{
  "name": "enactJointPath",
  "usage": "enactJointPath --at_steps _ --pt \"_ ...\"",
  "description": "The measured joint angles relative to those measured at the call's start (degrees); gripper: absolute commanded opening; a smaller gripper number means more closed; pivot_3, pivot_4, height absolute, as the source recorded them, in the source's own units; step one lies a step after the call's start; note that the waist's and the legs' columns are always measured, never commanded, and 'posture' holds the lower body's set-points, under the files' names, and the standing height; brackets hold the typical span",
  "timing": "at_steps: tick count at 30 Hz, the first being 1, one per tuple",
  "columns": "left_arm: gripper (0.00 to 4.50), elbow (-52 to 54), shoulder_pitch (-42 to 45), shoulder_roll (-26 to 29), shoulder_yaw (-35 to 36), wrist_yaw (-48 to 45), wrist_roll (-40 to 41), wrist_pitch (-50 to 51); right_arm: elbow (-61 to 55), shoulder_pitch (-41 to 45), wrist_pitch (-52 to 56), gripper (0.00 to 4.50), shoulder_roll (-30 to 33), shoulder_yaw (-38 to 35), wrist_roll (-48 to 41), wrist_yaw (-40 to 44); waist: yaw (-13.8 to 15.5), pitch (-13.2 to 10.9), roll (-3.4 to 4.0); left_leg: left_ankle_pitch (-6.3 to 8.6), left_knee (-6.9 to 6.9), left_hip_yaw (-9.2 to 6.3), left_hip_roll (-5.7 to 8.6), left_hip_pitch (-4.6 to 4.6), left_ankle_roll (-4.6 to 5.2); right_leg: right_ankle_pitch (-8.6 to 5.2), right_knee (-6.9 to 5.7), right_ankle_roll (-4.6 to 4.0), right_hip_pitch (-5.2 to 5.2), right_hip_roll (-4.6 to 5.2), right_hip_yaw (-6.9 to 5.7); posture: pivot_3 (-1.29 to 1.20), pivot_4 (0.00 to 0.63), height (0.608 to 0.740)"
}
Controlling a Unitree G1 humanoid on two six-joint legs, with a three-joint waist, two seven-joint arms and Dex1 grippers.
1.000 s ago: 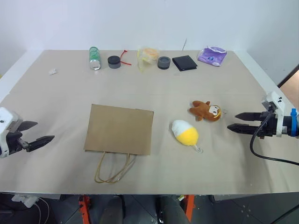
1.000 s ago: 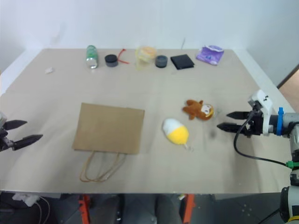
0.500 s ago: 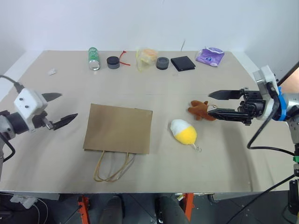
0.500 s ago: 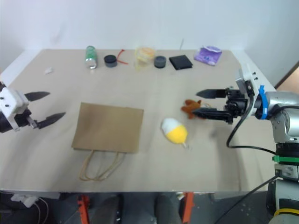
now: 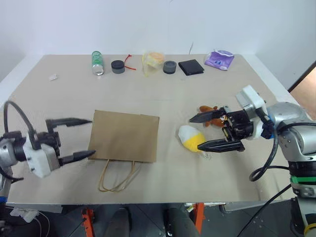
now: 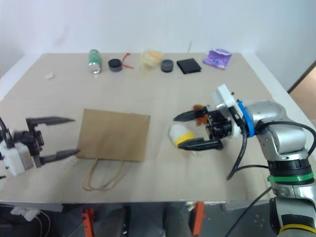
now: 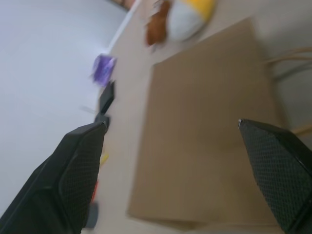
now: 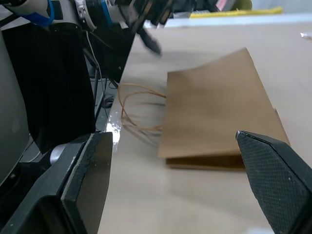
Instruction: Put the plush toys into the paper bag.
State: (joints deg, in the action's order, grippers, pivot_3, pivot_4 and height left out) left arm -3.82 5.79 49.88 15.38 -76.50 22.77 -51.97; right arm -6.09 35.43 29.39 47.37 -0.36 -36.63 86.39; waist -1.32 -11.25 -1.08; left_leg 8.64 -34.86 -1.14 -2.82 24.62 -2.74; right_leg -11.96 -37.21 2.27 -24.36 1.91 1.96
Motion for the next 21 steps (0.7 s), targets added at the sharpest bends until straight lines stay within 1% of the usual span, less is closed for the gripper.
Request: enactJointPath --at_steps 4,6,8,10,15,21 --pt "4.50 -0.43 -3.70 0.27 -0.77 -1.58 3.25 -7.02 -0.80 -2.01 -1.70 4.39 -0.21 -0.06 0.38 -1.50 0.00 0.02 -0.02 0.00 -0.10 0.15 -0.09 -0.02 0.00 0.08 0.00 0.01 0.02 -0.02 0.05 0.00 0.150 0.740" --pt "4.50 -2.26 -4.78 0.73 -1.86 -2.65 4.55 -10.91 -0.80 -3.53 -2.53 4.39 -0.21 -0.04 0.94 -1.81 0.01 0.02 -0.02 0.00 -0.12 0.29 -0.19 -0.02 0.00 0.09 0.00 0.01 0.01 -0.03 0.06 0.00 0.150 0.740" --pt "4.50 -3.14 -5.11 0.88 -2.13 -2.89 4.88 -12.41 -0.80 -3.80 -2.56 4.39 -0.21 -0.03 0.99 -1.92 0.01 0.01 -0.02 0.00 -0.12 0.36 -0.23 -0.02 0.00 0.11 0.00 -0.01 -0.02 -0.04 0.09 0.00 0.150 0.740" --pt "4.50 -6.44 -4.66 2.47 -4.03 -3.91 5.95 -17.87 -1.19 -3.86 -2.57 4.39 -0.25 -0.04 0.97 -3.06 0.01 0.02 -0.02 0.00 -0.12 0.58 -0.35 -0.09 0.00 0.13 0.00 -0.02 -0.03 -0.10 0.21 0.00 0.150 0.740" --pt "4.50 -12.15 -2.23 3.12 -7.99 -2.91 5.58 -24.48 -1.70 -4.40 -2.58 4.39 -0.30 -0.06 0.94 -4.33 0.02 0.03 -0.03 0.01 -0.12 0.75 -0.48 -0.09 -0.02 0.13 0.01 -0.01 -0.07 -0.21 0.36 0.00 0.150 0.740" --pt "4.50 -16.21 -0.92 3.23 -12.42 1.36 1.96 -30.57 -2.13 -5.21 -2.52 4.39 -0.29 -0.09 0.88 -5.54 0.02 0.03 -0.03 0.03 -0.12 0.88 -0.64 -0.10 -0.03 0.17 0.01 -0.01 -0.17 -0.42 0.60 0.00 0.150 0.740"
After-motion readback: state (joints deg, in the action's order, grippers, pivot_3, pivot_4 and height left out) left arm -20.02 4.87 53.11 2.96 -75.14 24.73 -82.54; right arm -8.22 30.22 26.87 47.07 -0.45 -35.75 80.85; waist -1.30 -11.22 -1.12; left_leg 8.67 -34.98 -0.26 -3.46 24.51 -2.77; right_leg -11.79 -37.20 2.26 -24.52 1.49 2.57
